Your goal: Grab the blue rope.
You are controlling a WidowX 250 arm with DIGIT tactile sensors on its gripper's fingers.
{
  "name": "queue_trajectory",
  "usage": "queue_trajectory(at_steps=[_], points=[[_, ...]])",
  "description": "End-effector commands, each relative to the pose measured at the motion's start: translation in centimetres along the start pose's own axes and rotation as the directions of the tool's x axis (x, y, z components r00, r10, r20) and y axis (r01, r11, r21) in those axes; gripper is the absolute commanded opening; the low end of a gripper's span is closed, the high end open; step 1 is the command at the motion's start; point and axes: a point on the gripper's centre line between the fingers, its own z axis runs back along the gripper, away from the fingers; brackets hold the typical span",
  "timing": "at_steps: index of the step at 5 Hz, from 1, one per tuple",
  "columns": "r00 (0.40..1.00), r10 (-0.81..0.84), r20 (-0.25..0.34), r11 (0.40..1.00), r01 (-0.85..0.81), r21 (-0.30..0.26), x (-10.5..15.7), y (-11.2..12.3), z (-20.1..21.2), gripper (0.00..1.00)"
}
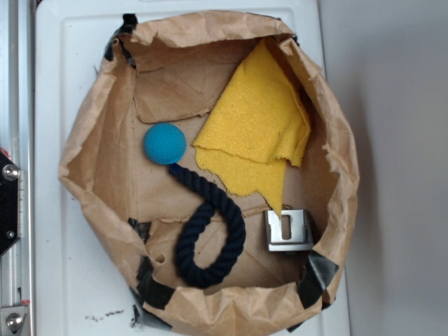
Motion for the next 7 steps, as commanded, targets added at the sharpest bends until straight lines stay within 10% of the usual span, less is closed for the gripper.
queue_trajectory(at_steps=[1, 4, 5, 7], points=[[1.0, 0.0, 0.0, 1.0, 0.0, 0.0, 0.0, 0.0, 0.0, 1.0], [0.998, -0.059, -0.011, 0.993, 0.06, 0.098, 8.3, -1.5, -4.1, 1.0], [0.955, -0.294, 0.029, 0.956, 0.293, 0.032, 11.3, -0.8, -6.6, 1.0], [0.992, -0.063, 0.108, 0.997, 0.068, -0.043, 13.2, 4.7, -7.9, 1.0]])
